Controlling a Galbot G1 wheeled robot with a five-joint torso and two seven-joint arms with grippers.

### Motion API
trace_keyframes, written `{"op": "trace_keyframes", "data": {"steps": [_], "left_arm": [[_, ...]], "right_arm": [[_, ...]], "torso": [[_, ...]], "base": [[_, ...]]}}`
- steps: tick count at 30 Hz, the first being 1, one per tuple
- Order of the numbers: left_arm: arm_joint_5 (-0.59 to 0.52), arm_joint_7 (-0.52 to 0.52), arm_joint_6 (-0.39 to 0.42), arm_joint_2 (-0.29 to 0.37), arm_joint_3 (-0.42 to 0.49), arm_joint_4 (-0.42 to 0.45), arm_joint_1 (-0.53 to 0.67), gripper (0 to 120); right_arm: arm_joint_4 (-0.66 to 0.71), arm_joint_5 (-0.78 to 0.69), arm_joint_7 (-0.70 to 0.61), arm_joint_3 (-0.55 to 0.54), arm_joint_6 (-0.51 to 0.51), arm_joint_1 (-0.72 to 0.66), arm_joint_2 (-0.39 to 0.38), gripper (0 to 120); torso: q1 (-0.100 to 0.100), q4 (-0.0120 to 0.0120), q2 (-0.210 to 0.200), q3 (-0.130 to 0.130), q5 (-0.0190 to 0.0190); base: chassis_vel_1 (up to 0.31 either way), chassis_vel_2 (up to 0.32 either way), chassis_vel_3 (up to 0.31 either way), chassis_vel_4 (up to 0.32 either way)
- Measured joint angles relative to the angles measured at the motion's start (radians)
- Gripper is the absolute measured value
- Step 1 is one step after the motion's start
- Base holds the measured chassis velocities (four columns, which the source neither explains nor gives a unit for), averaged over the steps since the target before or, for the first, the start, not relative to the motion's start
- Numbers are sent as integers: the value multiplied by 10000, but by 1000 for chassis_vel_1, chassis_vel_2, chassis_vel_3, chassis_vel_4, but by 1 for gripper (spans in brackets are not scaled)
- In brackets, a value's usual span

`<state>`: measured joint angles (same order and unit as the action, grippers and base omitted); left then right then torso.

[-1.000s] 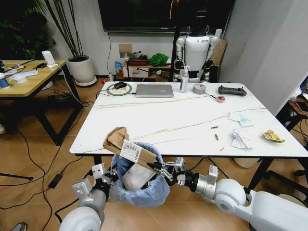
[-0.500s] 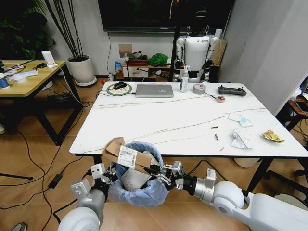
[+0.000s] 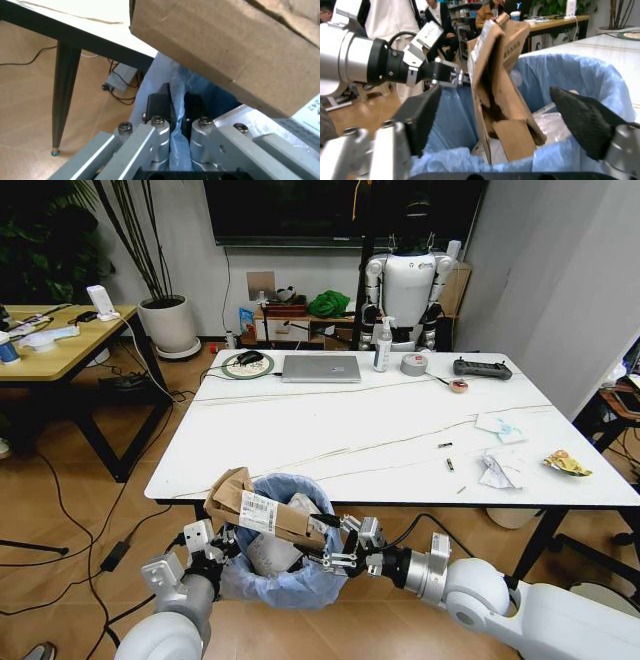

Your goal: Pick up the trash bin and place the trash from the table into it.

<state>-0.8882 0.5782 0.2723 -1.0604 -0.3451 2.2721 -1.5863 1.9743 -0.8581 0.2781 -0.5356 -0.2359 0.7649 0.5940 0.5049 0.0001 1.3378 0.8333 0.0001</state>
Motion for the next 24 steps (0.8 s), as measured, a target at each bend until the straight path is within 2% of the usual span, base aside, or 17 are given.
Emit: {"op": "trace_keyframes", "data": {"steps": [5,7,24], "left_arm": [[0,-11,-1,-26,49,-37,27,0],[0,-23,-5,-28,50,-52,22,0],[13,-61,-21,-66,121,-128,-75,0]], "right_arm": [[9,-38,-21,87,0,-104,63,98],[-48,-60,-27,146,0,-147,115,100],[-208,-171,-54,675,4,-102,162,100]], "torso": [[0,0,0,0,0],[1,0,0,0,0],[2,0,0,0,0]], "base": [[0,0,0,0],[0,0,0,0],[0,0,0,0]]}}
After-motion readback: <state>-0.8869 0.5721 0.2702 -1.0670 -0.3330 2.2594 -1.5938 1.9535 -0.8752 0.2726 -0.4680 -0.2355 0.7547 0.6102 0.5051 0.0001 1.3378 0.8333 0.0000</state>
